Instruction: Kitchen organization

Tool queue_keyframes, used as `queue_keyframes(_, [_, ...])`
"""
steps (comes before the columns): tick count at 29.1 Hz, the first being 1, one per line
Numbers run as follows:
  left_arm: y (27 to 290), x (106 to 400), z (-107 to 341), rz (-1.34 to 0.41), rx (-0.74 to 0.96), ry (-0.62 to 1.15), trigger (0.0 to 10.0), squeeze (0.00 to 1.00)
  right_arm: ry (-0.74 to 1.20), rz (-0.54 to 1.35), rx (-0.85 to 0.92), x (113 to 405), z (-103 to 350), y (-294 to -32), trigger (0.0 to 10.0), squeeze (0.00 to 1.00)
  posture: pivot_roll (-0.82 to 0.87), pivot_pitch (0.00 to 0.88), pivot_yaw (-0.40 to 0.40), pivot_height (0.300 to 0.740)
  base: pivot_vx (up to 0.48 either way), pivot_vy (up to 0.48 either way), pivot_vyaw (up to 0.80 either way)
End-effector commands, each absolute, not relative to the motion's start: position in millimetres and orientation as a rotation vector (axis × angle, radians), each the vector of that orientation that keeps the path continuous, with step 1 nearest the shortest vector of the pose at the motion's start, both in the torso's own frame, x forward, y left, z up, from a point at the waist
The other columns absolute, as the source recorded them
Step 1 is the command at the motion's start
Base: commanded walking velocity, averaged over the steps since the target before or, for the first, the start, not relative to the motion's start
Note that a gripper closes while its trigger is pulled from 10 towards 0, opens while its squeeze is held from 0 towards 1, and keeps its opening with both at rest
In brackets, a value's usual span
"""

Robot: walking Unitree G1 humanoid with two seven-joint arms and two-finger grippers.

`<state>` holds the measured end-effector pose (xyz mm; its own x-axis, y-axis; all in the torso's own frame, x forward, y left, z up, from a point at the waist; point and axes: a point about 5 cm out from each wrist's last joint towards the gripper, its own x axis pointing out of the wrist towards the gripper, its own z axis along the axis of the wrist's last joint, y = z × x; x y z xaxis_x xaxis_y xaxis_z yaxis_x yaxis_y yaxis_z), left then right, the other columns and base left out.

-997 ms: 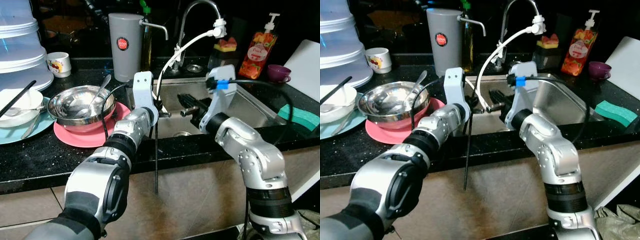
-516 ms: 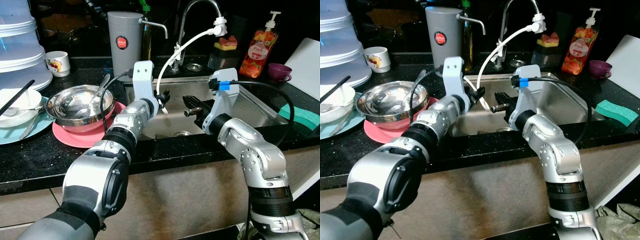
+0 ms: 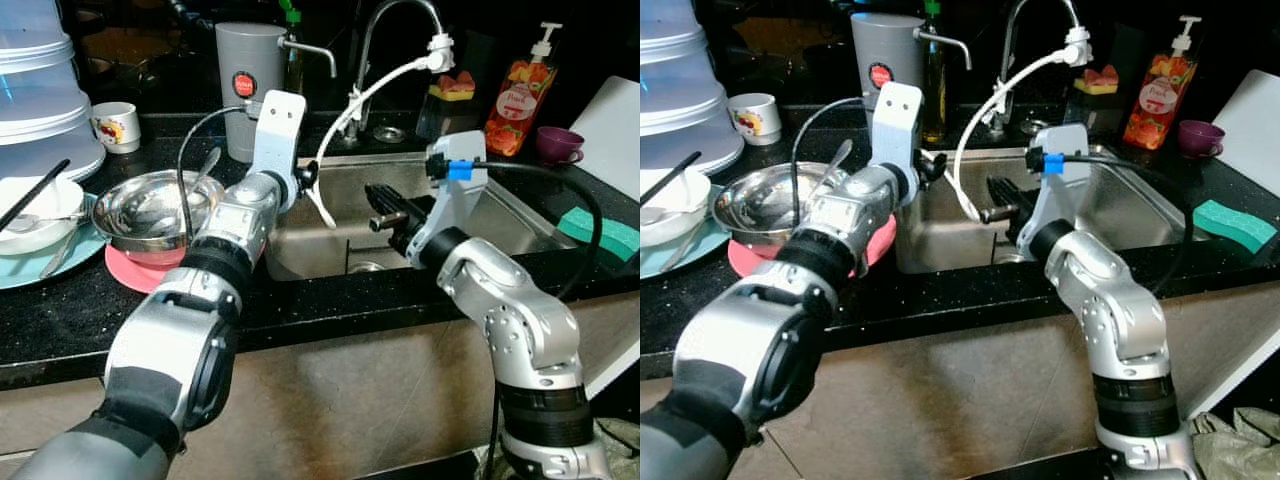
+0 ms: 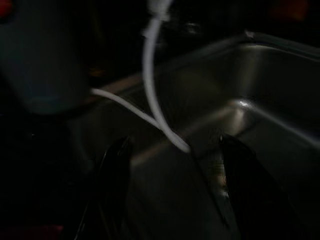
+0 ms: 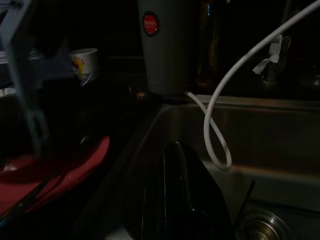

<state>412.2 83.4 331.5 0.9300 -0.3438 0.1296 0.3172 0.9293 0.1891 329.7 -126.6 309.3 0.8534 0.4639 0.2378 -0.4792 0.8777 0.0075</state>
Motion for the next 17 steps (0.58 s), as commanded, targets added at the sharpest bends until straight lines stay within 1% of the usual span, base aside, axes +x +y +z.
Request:
queue_keyframes(1, [83, 406, 339, -0.379, 0.185, -0.183, 10.0, 0.00, -0.234, 0.508, 0.079, 327, 309, -126, 10.0, 0.00, 0.05, 0.168, -0.060, 0.740, 0.000, 0.000, 0.00])
queue_keyframes(2, [83, 406, 339, -0.379, 0.185, -0.183, 10.0, 0.00, -0.234, 0.508, 0.079, 327, 309, -126, 10.0, 0.00, 0.05, 0.168, -0.060, 0.740, 0.000, 0.000, 0.00])
queue_keyframes(3, [91, 400, 345, -0.358, 0.225, -0.247, 10.0, 0.00, -0.232, 0.514, 0.078, 327, 308, -125, 10.0, 0.00, 0.05, 0.165, -0.062, 0.740, 0.000, 0.000, 0.00])
queue_keyframes(4, [91, 400, 345, -0.358, 0.225, -0.247, 10.0, 0.00, -0.232, 0.514, 0.078, 327, 308, -125, 10.0, 0.00, 0.05, 0.165, -0.062, 0.740, 0.000, 0.000, 0.00])
queue_keyframes(8, [106, 395, 354, -0.286, 0.300, -0.306, 10.0, 0.00, -0.232, 0.518, 0.075, 326, 307, -123, 10.0, 0.00, 0.05, 0.159, -0.064, 0.740, 0.000, 0.000, 0.00])
queue_keyframes(13, [118, 385, 359, -0.268, 0.298, -0.297, 10.0, 0.00, -0.232, 0.520, 0.076, 324, 306, -122, 10.0, 0.00, 0.05, 0.154, -0.063, 0.740, 0.000, 0.000, 0.00])
queue_keyframes(16, [131, 374, 362, -0.265, 0.308, -0.286, 10.0, 0.00, -0.229, 0.517, 0.076, 323, 304, -123, 10.0, 0.00, 0.06, 0.152, -0.062, 0.740, 0.000, 0.000, 0.00])
queue_keyframes(17, [139, 375, 363, -0.229, 0.311, -0.283, 10.0, 0.00, -0.229, 0.516, 0.077, 323, 303, -123, 10.0, 0.00, 0.06, 0.152, -0.061, 0.740, 0.000, 0.000, 0.00])
